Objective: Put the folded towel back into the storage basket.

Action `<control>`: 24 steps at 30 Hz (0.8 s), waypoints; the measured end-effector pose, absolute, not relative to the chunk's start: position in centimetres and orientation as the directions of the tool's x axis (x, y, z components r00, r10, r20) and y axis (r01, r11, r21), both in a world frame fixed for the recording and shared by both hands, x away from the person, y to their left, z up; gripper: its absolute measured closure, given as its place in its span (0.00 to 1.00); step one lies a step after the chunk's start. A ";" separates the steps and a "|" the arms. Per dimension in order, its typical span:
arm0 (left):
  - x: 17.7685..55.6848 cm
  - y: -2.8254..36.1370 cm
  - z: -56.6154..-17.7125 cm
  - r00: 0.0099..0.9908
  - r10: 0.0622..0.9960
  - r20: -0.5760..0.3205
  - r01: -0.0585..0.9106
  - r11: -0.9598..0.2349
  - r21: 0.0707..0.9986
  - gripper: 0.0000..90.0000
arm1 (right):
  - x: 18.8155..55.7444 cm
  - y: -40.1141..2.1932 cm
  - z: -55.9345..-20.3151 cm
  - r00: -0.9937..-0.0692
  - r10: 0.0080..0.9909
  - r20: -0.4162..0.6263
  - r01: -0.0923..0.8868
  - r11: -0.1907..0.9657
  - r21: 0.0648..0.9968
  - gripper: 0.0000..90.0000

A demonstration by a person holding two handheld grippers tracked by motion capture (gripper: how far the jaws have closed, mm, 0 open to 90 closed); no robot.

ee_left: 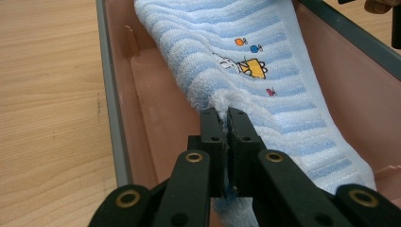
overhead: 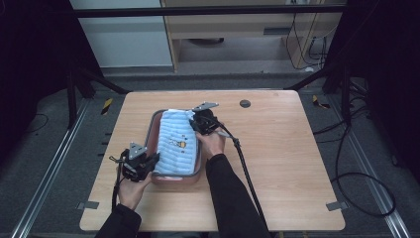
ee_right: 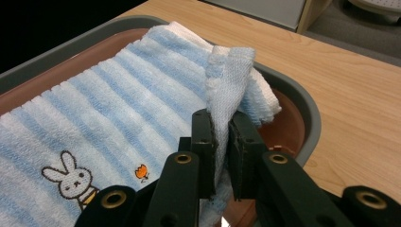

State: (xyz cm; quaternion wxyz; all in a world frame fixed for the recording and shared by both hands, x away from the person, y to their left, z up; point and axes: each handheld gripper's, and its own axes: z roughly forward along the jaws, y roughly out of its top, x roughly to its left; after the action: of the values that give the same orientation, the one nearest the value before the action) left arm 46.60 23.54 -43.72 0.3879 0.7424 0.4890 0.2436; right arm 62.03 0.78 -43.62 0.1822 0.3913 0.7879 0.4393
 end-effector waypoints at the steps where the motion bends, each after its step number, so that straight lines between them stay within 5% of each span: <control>1: 46.6 23.5 -43.7 0.403 0.915 -0.018 0.538 -0.221 0.814 0.96 | 62.1 0.7 -43.7 -0.627 0.777 0.055 0.458 0.311 0.833 0.91; 24: 45.9 24.3 -42.0 0.392 0.919 -0.034 0.491 -0.177 0.853 0.78 | 60.8 -0.7 -41.4 -0.615 0.788 0.024 0.390 0.277 0.878 0.63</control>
State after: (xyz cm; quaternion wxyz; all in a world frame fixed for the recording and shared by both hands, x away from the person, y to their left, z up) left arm 45.92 24.27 -42.03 0.4162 0.7229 0.4879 0.2572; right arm 60.76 -0.73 -41.43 0.2146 0.3825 0.7698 0.4637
